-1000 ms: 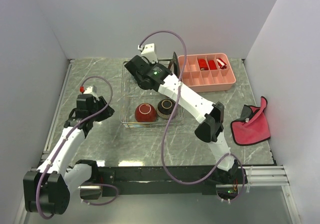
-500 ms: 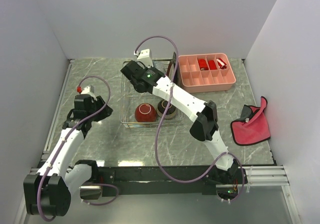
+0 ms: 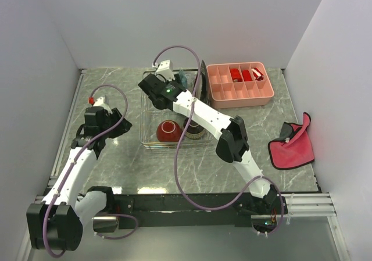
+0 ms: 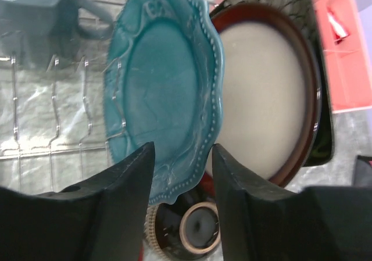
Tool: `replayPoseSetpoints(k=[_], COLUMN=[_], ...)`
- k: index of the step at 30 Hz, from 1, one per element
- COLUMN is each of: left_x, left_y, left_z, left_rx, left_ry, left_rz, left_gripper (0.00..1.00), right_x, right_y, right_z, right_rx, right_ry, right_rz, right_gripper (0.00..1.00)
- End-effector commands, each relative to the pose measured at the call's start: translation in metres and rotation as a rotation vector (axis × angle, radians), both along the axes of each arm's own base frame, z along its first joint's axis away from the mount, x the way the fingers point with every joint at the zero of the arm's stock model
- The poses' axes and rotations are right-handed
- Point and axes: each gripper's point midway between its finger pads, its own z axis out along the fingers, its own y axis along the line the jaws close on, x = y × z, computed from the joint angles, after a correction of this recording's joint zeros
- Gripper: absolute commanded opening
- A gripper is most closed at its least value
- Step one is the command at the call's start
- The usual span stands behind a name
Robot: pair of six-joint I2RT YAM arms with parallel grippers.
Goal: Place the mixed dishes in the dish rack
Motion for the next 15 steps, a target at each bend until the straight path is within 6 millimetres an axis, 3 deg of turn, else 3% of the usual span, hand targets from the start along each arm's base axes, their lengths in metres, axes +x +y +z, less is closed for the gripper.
replayPoseSetpoints(k=[1, 3, 4, 5, 6, 7, 8, 9, 10, 11, 12, 13, 15], left_x=[0.003, 0.003, 0.006, 0.007, 0.009, 0.011, 0.016, 0.019, 0.023, 0.029, 0.032, 0.036, 0.045], left_y=[-0.005, -0.007, -0.007, -0.010, -0.009, -0.008, -0.004, -0.002, 0.000, 0.001, 0.004, 0.005, 0.010], left_z=[0.016, 0.018, 0.021, 0.024, 0.028, 0.032, 0.040, 0.043, 0.049, 0.060, 0.066, 0.070, 0.083], left_rx=[-0.027, -0.042, -0.045, -0.050, -0.041, -0.036, -0.020, -0.002, 0.012, 0.023, 0.047, 0.059, 0.103], left_ry=[-0.055, -0.066, -0.082, -0.098, -0.113, -0.123, -0.139, -0.149, -0.165, -0.192, -0.209, -0.220, -0.252], left_rz=[-0.026, -0.024, -0.025, -0.038, -0.043, -0.041, -0.021, -0.019, -0.017, -0.018, -0.017, -0.016, -0.015], left_gripper=[0.48, 0.48, 0.51, 0.55, 0.67, 0.74, 0.82, 0.92, 0.97, 1.00, 1.00, 1.00, 0.99], right_x=[-0.002, -0.008, -0.013, -0.017, -0.022, -0.028, -0.032, -0.035, -0.040, -0.043, -0.046, -0.048, -0.049], right_y=[-0.016, -0.018, -0.023, -0.023, -0.025, -0.031, -0.035, -0.040, -0.049, -0.054, -0.056, -0.073, -0.090], right_z=[0.066, 0.076, 0.095, 0.101, 0.101, 0.120, 0.125, 0.122, 0.140, 0.143, 0.138, 0.148, 0.142], right_rx=[0.039, 0.024, 0.052, 0.054, 0.045, 0.077, 0.082, 0.071, 0.104, 0.085, 0.090, 0.119, 0.134], right_ry=[-0.139, -0.146, -0.170, -0.167, -0.157, -0.180, -0.179, -0.166, -0.198, -0.197, -0.176, -0.175, -0.145], right_rz=[-0.026, -0.007, -0.001, 0.022, 0.038, 0.045, 0.054, 0.064, 0.065, 0.083, 0.104, 0.096, 0.079], right_gripper=[0.56, 0.60, 0.66, 0.71, 0.78, 0.93, 1.00, 1.00, 1.00, 1.00, 1.00, 1.00, 1.00])
